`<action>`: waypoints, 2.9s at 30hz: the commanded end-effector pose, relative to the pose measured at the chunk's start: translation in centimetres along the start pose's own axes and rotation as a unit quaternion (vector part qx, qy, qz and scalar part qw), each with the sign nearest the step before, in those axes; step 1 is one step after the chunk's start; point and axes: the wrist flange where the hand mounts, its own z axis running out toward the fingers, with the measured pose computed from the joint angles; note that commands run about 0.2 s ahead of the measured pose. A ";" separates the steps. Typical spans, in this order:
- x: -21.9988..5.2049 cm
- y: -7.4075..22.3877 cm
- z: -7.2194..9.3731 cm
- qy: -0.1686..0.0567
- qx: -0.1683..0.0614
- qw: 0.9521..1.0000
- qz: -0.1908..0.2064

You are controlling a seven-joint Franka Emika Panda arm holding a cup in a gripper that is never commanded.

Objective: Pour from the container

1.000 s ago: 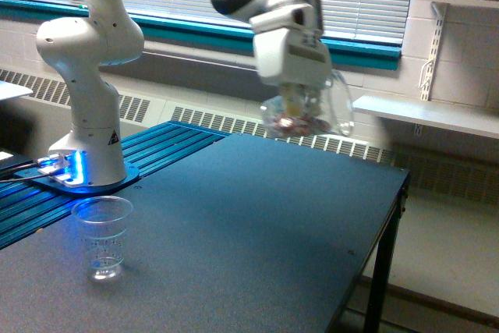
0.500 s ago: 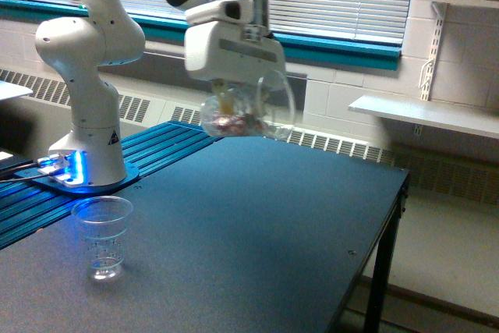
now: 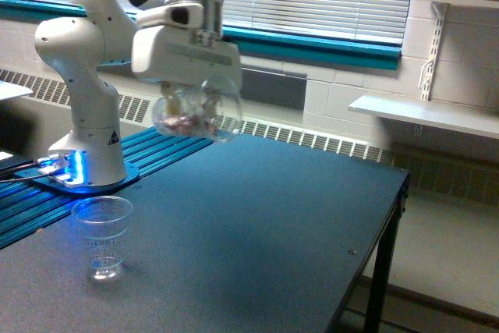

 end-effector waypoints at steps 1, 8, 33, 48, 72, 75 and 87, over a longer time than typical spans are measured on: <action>-2.1 3.1 1.3 -0.022 -0.012 1.000 0.013; -4.8 6.9 3.2 -0.052 -0.037 0.998 0.023; -10.2 13.3 6.4 -0.136 -0.073 0.987 0.035; -7.4 16.0 5.9 -0.155 -0.077 0.982 0.074; -9.2 18.0 9.9 -0.221 -0.116 0.964 0.090; -8.9 17.9 10.0 -0.218 -0.117 0.965 0.090; -8.6 16.8 10.3 -0.216 -0.123 0.965 0.085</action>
